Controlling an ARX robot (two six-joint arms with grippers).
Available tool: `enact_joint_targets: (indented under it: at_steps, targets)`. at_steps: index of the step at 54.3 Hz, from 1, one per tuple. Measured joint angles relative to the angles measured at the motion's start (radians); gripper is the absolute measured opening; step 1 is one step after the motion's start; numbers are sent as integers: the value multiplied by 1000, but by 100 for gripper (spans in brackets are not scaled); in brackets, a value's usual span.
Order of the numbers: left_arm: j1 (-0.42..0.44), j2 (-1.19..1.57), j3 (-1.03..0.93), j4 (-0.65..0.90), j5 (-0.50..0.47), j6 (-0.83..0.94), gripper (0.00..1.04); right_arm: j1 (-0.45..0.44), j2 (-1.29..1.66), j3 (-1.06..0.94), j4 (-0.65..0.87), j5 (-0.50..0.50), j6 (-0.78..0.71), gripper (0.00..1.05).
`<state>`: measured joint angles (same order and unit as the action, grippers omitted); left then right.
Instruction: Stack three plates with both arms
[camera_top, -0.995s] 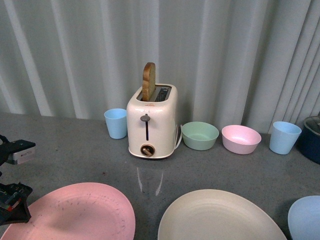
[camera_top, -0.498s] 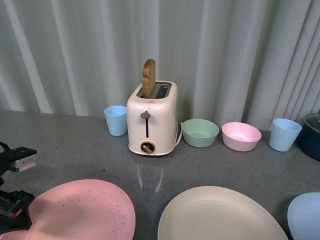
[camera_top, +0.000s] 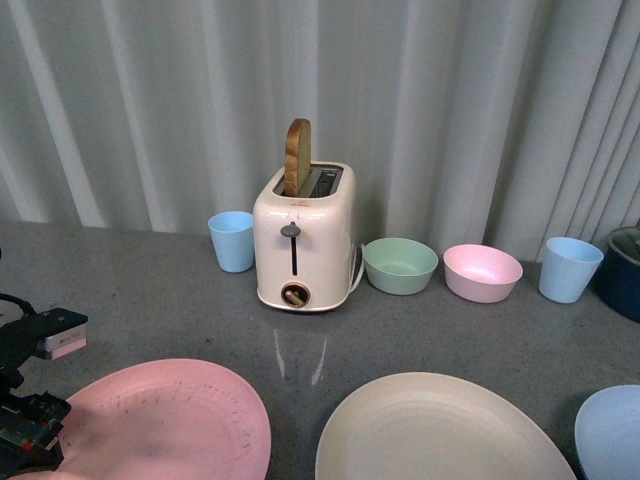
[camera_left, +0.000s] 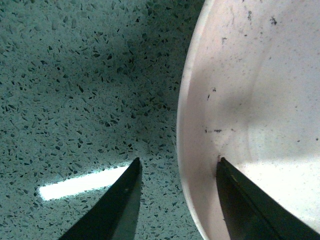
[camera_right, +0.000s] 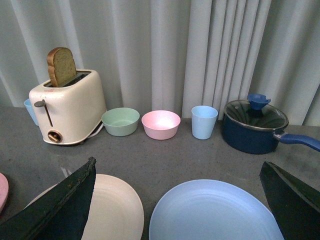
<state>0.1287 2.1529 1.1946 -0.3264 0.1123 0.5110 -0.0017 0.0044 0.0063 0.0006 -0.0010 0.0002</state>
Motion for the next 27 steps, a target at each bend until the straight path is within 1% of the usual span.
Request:
enact_joint_targets:
  at_steps: [7,9,12,16,27]
  targets:
    - [-2,0,0,0,1,0,26,0,0,0,0,0,0,97]
    - [-2,0,1,0,3,-6,19,0,0,0,0,0,0,97]
    - [-2,-3,2,1,16,-19,12,0,0,0,0,0,0,97]
    - [-2,-7,5,2,32,-42,5,0,0,0,0,0,0,97]
    - [2,-16,6,-5,45,-49,5,0,0,0,0,0,0,97]
